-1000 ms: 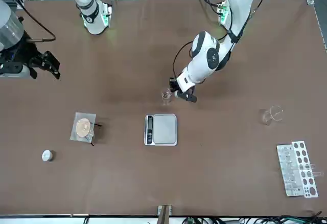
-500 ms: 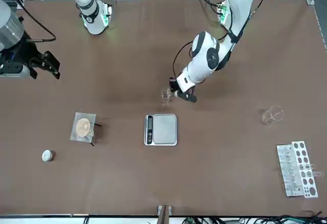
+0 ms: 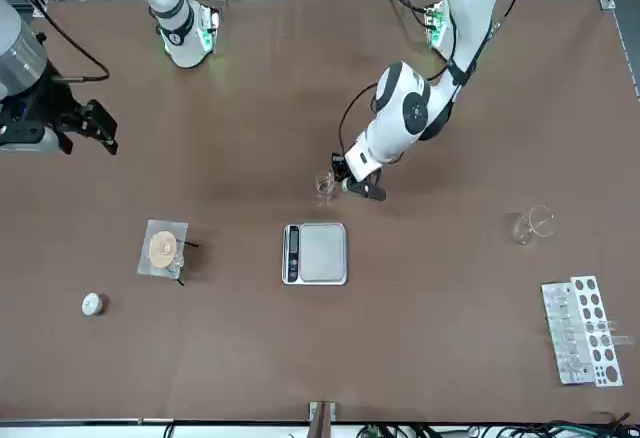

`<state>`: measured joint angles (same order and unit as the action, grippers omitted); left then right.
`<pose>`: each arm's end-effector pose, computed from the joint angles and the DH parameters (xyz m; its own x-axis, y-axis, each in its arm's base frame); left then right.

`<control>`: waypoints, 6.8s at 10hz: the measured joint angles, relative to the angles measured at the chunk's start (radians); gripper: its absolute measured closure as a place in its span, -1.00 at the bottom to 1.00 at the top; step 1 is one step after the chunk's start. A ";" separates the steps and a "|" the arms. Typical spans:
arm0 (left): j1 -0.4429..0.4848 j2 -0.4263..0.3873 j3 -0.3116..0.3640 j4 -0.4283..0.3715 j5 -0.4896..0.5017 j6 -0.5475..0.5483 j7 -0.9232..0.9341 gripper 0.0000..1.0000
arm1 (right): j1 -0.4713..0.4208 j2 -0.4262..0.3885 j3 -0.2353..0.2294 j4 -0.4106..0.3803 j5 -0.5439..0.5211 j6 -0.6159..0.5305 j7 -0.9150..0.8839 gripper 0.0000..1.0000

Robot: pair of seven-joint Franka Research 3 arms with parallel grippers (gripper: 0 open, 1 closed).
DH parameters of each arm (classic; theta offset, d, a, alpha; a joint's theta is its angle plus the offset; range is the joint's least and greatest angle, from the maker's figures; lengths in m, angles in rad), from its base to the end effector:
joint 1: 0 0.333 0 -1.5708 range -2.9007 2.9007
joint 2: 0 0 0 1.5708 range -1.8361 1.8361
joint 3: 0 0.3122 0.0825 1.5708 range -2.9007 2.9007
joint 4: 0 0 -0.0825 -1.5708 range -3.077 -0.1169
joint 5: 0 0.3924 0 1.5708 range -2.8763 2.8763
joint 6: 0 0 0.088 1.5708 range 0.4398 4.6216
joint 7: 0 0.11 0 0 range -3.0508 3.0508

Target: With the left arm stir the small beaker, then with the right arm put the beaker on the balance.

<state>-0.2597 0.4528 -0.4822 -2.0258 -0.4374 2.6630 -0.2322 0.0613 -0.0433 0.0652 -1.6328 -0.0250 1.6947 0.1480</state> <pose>0.4761 -0.4068 0.2534 0.9970 -0.0760 -0.0130 -0.0613 -0.8841 0.4632 0.5576 0.0692 0.6235 0.9940 -0.0189 0.1078 -0.0203 -0.9997 0.0120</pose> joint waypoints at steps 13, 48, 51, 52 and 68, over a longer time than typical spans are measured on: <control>0.004 -0.051 0.002 0.040 0.107 -0.115 -0.148 0.85 | 0.000 0.000 -0.001 0.000 0.000 0.000 0.001 -0.99; -0.173 0.051 0.002 0.270 0.694 -0.378 -0.996 0.85 | 0.001 -0.003 0.001 0.003 0.000 -0.045 0.000 -0.99; -0.173 0.059 0.005 0.289 0.695 -0.388 -1.007 0.85 | 0.001 -0.004 0.001 0.003 0.000 -0.060 0.000 -0.99; -0.173 0.066 0.009 0.291 0.703 -0.388 -1.009 0.85 | 0.001 -0.004 0.001 0.003 0.000 -0.061 0.000 -0.99; -0.195 0.081 0.020 0.327 0.734 -0.438 -1.053 0.85 | 0.004 -0.004 0.002 0.007 0.000 -0.061 0.000 -0.99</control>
<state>-0.4552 0.5343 -0.4624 -1.6985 0.2969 2.2254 -1.2849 0.0655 -0.0477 0.0672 -1.6258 -0.0249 1.6334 0.1481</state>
